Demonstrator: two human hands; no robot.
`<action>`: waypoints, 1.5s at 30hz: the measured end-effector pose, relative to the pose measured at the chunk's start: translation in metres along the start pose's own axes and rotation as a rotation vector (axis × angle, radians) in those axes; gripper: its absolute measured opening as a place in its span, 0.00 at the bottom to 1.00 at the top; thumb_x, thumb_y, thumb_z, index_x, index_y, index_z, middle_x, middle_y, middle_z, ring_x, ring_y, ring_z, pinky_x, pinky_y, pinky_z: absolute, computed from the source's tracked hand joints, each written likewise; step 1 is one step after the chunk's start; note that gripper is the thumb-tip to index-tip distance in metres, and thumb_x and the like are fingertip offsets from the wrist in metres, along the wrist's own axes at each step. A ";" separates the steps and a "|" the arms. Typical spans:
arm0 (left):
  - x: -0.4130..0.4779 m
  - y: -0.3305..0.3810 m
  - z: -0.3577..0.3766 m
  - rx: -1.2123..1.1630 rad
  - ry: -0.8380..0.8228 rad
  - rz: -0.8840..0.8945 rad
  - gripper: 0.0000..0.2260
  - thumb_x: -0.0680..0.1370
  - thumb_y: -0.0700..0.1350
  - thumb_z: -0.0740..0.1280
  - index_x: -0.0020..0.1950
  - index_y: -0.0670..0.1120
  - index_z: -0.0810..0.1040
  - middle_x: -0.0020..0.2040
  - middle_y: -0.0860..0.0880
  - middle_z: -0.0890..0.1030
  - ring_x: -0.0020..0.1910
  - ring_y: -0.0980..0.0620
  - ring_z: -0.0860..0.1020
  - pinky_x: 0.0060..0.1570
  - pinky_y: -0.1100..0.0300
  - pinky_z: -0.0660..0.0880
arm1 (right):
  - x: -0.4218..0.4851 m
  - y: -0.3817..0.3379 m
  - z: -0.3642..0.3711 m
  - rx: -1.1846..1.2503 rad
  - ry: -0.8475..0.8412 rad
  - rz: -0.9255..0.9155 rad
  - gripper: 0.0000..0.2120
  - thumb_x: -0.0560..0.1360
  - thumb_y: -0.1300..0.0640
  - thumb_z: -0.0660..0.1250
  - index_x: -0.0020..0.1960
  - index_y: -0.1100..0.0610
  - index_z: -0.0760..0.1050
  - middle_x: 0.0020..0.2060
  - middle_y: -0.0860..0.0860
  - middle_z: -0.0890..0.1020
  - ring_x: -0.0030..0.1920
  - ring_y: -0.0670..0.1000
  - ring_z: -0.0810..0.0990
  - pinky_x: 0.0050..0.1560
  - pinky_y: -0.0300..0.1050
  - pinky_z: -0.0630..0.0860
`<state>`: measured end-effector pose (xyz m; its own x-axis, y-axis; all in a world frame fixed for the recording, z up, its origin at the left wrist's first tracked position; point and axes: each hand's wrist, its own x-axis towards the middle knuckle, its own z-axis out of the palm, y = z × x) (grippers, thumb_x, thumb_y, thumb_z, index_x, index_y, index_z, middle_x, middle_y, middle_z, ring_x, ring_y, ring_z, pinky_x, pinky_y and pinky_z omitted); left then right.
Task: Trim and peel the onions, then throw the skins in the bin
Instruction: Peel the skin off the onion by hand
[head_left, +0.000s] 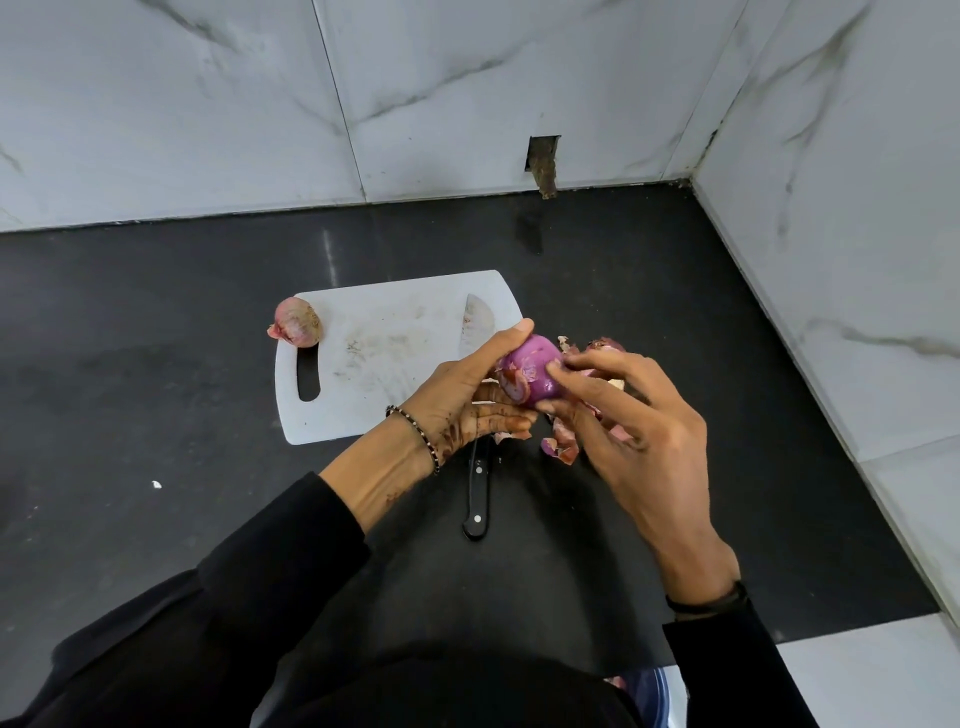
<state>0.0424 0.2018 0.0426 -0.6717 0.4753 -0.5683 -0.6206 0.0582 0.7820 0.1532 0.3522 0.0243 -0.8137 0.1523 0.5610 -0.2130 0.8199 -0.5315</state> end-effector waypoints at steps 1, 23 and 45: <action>0.000 0.000 0.001 -0.004 0.000 -0.009 0.22 0.71 0.61 0.70 0.51 0.43 0.78 0.34 0.44 0.84 0.36 0.46 0.82 0.35 0.59 0.82 | 0.000 -0.001 -0.001 0.026 0.003 0.001 0.09 0.76 0.59 0.75 0.56 0.57 0.85 0.56 0.52 0.83 0.59 0.50 0.80 0.55 0.48 0.80; 0.006 0.003 0.002 0.031 0.004 0.011 0.21 0.72 0.60 0.70 0.53 0.44 0.77 0.34 0.45 0.84 0.33 0.47 0.81 0.31 0.60 0.81 | 0.001 0.002 -0.002 0.045 -0.042 0.040 0.20 0.78 0.51 0.73 0.66 0.57 0.80 0.60 0.52 0.79 0.56 0.50 0.79 0.44 0.46 0.83; -0.003 0.001 0.004 -0.066 -0.030 -0.020 0.19 0.72 0.53 0.72 0.59 0.46 0.75 0.46 0.41 0.83 0.41 0.46 0.85 0.38 0.55 0.83 | 0.010 0.002 -0.001 0.056 -0.037 0.045 0.05 0.79 0.60 0.70 0.53 0.59 0.82 0.50 0.50 0.82 0.50 0.48 0.80 0.47 0.47 0.79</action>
<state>0.0453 0.2038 0.0458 -0.6473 0.5007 -0.5747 -0.6594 0.0102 0.7517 0.1456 0.3557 0.0298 -0.8424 0.1664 0.5125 -0.2049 0.7807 -0.5904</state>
